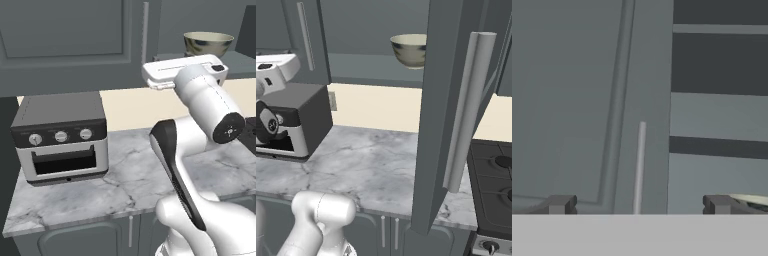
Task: Move the bowls from the cabinet to the plates on the dining table.
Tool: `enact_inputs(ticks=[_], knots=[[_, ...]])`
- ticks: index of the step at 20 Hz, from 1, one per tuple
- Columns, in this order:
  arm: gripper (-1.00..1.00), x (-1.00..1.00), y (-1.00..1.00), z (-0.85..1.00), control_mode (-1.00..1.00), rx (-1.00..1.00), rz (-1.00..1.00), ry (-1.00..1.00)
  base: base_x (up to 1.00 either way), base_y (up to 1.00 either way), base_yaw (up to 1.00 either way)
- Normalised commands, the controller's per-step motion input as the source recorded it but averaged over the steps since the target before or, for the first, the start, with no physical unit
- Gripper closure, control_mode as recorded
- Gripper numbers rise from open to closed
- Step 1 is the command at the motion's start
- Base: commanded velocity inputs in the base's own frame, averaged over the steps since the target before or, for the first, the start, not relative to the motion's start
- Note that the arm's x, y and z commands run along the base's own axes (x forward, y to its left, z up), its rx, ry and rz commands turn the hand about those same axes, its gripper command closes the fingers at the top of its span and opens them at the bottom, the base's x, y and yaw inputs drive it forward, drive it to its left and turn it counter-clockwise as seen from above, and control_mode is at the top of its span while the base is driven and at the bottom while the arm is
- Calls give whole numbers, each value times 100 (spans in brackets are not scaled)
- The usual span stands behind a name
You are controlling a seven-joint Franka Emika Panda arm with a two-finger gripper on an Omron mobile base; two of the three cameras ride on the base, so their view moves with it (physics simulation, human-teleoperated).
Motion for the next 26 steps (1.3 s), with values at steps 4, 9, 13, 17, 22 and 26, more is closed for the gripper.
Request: enact_inputs(ticks=[4, 9, 13, 17, 22, 26], knots=[[-100, 24, 0, 0, -100, 0, 0, 0, 0, 0, 0], [-100, 23, 0, 0, -100, 0, 0, 0, 0, 0, 0], [-100, 24, 0, 0, -100, 0, 0, 0, 0, 0, 0], [-100, 24, 0, 0, -100, 0, 0, 0, 0, 0, 0], [-100, 26, 0, 0, -100, 0, 0, 0, 0, 0, 0], [-100, 27, 2, 0, -100, 0, 0, -1, 0, 0, 0]])
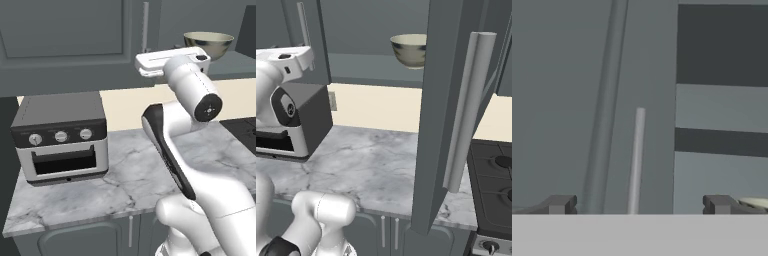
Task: Move the bowls from the cabinet to the plates on the dining table.
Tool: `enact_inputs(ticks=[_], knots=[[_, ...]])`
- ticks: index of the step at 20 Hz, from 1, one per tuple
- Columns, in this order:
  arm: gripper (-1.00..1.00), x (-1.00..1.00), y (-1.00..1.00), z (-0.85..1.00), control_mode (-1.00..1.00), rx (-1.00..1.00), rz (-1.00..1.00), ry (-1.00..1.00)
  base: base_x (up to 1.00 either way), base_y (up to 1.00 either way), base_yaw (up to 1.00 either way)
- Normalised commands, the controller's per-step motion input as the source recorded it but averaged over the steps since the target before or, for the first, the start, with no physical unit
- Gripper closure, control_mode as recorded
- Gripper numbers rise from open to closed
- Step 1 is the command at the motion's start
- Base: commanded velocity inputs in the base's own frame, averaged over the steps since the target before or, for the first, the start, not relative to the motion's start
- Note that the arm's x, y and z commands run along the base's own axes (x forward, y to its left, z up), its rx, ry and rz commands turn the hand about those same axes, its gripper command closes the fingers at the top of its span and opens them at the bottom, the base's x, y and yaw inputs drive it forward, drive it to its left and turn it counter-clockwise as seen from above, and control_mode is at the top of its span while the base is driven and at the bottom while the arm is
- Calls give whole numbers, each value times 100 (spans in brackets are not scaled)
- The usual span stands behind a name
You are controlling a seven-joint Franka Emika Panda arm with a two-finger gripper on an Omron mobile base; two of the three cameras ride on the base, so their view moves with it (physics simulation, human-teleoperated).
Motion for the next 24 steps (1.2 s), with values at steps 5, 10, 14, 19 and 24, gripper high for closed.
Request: enact_inputs(ticks=[5, 10, 14, 19, 24], knots=[[-100, 26, 7, -2, -100, 0, 0, -1, 0, 0, 0], [-100, 28, 7, -2, -100, 0, 0, -1, 0, 0, 0], [-100, 31, 3, 0, -100, 0, 0, 0, 0, 0, 0], [-100, 30, 2, 0, -100, 0, 0, 0, 0, 0, 0], [-100, 29, 6, -1, -100, 0, 0, 0, 0, 0, 0]])
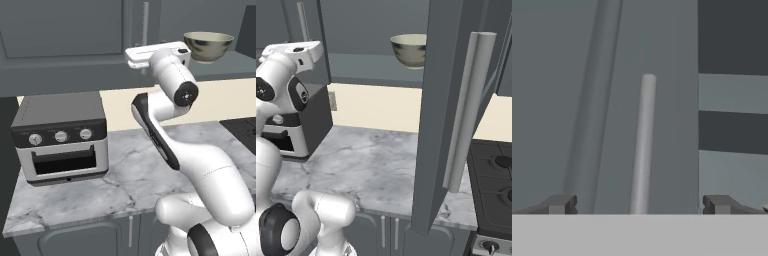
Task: Move the bowls from the cabinet to the plates on the dining table.
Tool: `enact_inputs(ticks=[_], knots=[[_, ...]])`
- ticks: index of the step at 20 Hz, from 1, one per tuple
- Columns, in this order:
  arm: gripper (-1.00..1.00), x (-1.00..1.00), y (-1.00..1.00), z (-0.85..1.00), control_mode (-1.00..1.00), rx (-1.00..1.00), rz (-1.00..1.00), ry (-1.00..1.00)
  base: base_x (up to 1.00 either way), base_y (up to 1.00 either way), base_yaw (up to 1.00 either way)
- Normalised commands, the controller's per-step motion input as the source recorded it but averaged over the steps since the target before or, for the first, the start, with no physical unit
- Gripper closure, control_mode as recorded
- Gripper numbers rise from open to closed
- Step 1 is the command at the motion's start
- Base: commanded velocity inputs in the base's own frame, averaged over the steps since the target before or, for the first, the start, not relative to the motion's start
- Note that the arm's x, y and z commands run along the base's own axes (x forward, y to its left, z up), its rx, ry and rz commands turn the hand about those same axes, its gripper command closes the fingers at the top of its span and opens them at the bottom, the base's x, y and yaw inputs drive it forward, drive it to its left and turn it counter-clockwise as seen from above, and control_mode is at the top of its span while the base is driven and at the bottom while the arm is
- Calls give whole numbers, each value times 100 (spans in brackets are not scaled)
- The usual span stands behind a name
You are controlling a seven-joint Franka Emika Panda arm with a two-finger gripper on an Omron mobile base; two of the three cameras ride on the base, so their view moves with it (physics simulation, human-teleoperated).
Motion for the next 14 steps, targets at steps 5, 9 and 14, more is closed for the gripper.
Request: enact_inputs(ticks=[5, 9, 14], knots=[[-100, 30, 8, -1, -100, 0, 0, 0, 0, 0, 0], [-100, 30, 5, -1, -100, 0, 0, 0, 0, 0, 0], [-100, 31, 5, -1, -100, 0, 0, 0, 0, 0, 0]])
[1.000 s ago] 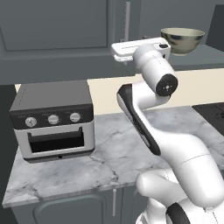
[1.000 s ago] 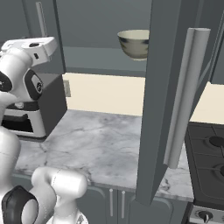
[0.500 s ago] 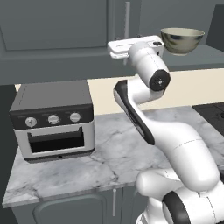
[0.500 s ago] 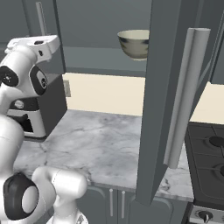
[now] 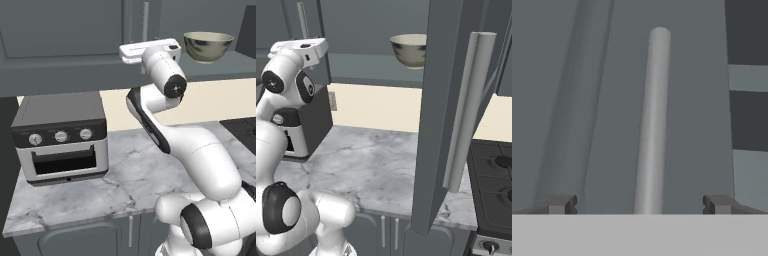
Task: Move the bowls from the cabinet to the plates on the dining table.
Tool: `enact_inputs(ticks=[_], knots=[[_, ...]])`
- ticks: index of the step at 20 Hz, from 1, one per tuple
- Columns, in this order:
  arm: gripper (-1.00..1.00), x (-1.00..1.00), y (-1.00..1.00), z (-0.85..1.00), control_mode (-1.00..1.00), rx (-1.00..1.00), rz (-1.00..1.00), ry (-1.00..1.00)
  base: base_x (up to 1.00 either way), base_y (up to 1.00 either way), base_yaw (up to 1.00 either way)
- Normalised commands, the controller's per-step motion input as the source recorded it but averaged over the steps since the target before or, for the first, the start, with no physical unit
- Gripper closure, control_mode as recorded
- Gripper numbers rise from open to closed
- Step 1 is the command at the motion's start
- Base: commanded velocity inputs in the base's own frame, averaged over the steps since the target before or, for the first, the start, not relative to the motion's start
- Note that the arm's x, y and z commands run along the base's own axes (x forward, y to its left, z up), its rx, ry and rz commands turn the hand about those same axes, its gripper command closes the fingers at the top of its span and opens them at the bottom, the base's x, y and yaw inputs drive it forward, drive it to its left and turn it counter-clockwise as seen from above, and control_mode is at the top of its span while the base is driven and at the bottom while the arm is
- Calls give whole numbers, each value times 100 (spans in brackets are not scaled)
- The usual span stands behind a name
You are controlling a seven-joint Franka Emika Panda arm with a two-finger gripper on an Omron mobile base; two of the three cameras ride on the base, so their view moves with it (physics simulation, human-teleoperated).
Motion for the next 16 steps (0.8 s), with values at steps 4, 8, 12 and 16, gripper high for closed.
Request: enact_inputs(ticks=[4, 8, 12, 16], knots=[[-100, 30, 7, -2, -100, 0, 0, 0, 0, 0, 0], [100, 30, 8, -2, -100, 0, 0, 0, 0, 0, 0], [100, 28, 9, -2, -100, 0, 0, 0, 0, 0, 0], [100, 20, 4, -2, -100, 0, 0, 0, 0, 0, 0]])
